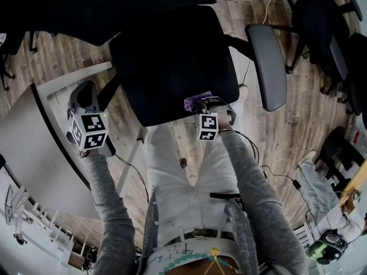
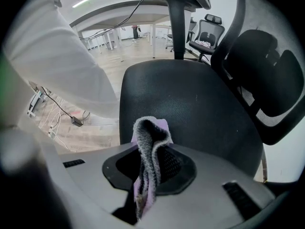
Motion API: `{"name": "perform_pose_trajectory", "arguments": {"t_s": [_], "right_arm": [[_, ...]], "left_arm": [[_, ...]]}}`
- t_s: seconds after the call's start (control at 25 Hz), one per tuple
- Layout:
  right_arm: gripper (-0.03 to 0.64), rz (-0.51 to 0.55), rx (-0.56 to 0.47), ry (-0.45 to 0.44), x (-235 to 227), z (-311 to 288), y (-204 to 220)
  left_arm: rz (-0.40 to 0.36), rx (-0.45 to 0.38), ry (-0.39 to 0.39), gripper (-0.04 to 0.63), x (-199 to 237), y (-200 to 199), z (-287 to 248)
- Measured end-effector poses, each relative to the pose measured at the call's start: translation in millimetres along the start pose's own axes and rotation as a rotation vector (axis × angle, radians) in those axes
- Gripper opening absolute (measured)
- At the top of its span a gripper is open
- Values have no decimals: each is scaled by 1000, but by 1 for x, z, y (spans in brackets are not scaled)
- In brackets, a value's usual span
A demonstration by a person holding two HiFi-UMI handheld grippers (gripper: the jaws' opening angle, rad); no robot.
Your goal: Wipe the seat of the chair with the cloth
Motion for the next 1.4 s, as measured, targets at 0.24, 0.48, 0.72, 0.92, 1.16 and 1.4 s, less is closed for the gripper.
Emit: {"name": "perform_pose_trajectory", "arguments": {"t_s": [0.24, 0.48, 0.72, 0.92, 1.16, 1.4], "right_arm": [[51, -9, 9, 12, -1, 6, 5], [51, 12, 18, 2, -2, 12, 13], [51, 15, 20, 13, -3, 17, 17], [51, 22, 30, 14, -2, 21, 23], [51, 15, 41, 25, -3, 25, 29], [51, 17, 55, 35, -3, 31, 34]], "left_arm": [[-4, 3, -1, -1, 1, -2, 0], [-9, 6, -4, 0, 0, -4, 0], [-10, 7, -5, -1, 0, -3, 0], [-15, 10, -7, -2, -1, -3, 0], [-15, 8, -8, -1, -2, -1, 0], [-19, 13, -9, -1, -2, 1, 0]]}}
Point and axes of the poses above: the fingertips, and each gripper's own axes: z backward along the fingers, x to its left, y out of its underside, the point moved 9 cm from there along z, backward along the fingers, and after that the axes turned 14 degrees about -x, right-handed, at the moved point
